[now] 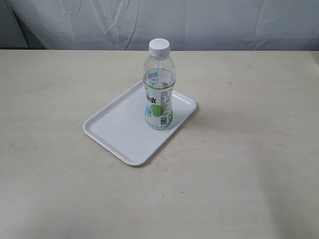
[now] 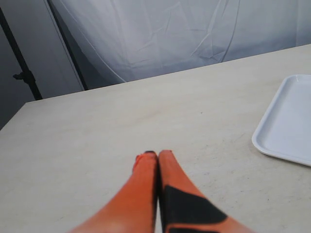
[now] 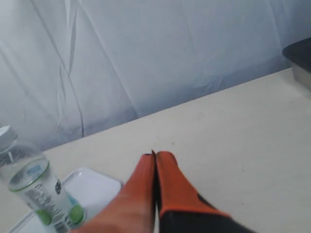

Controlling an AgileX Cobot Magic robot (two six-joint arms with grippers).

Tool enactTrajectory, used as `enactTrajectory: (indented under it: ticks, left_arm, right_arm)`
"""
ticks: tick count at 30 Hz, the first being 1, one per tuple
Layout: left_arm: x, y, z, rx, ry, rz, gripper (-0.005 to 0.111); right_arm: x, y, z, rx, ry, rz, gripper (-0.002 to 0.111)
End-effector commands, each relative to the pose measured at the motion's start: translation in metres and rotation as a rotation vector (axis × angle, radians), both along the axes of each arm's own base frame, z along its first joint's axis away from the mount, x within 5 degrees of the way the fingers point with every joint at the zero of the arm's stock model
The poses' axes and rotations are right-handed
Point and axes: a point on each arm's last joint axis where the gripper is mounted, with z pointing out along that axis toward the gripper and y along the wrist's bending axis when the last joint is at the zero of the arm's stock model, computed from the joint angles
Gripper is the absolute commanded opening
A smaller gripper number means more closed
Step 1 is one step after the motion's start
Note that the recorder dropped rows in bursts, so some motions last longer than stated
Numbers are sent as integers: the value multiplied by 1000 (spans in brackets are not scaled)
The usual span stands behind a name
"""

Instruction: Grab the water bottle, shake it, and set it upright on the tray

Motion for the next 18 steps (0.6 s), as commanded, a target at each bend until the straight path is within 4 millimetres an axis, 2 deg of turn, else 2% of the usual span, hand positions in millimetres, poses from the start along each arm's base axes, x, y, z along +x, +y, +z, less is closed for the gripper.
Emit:
enactTrajectory:
  ticks: [1, 5, 10, 18]
  left_arm:
    - [0, 0, 0, -8, -9, -1, 0]
    - [0, 0, 0, -8, -9, -1, 0]
    - [0, 0, 0, -8, -9, -1, 0]
    - [0, 0, 0, -8, -9, -1, 0]
  right_arm:
    - [-3, -4, -9, 59, -113, -75, 0]
    - [-3, -3, -17, 93, -182, -88, 0]
    - [-5, -4, -29, 99, -180, -93, 0]
    - [-5, -4, -29, 99, -177, -94, 0]
